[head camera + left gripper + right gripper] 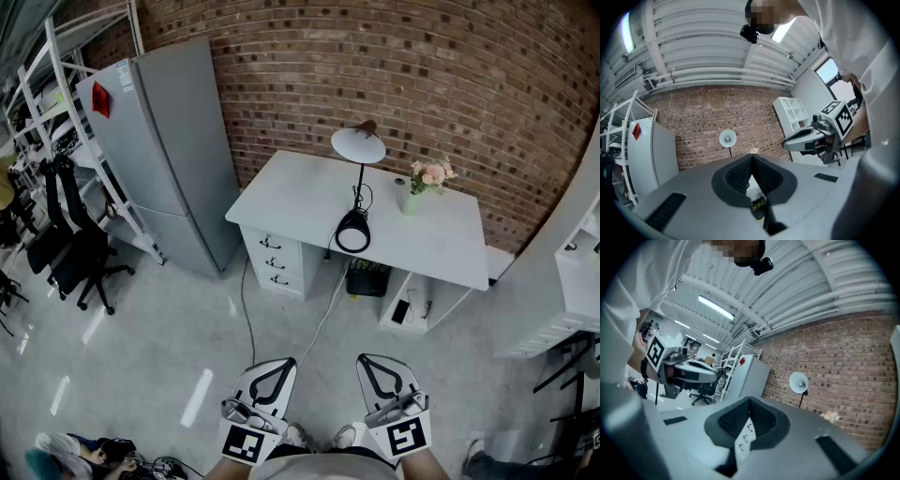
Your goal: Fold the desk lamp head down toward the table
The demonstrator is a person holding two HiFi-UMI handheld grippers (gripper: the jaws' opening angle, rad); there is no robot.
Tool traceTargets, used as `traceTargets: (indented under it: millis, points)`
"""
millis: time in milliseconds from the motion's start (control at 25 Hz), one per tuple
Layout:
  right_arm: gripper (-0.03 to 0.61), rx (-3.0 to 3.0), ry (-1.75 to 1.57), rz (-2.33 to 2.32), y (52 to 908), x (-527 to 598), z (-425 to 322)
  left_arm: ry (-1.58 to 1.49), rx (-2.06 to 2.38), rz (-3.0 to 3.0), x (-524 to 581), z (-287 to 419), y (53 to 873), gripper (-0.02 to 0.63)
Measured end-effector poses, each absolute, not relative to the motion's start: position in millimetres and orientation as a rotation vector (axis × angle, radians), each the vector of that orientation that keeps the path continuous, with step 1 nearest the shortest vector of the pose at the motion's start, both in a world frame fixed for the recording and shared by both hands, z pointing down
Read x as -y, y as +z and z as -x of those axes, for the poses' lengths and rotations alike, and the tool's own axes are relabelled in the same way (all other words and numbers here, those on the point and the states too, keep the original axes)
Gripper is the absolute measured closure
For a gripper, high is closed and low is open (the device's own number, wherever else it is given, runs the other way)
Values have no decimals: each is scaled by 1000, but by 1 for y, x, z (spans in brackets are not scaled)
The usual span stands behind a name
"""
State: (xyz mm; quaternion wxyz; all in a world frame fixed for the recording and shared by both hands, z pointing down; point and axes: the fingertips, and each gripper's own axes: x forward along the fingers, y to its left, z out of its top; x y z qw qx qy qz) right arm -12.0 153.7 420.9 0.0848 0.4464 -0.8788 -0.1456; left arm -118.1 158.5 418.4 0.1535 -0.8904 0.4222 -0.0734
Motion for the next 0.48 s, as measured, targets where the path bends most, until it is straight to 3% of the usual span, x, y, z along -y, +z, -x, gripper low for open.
traceTargets:
  millis: [480]
  points:
    - [561, 2633, -381, -1380, 421, -154, 4, -202, -1213, 2546, -159, 113, 417, 606]
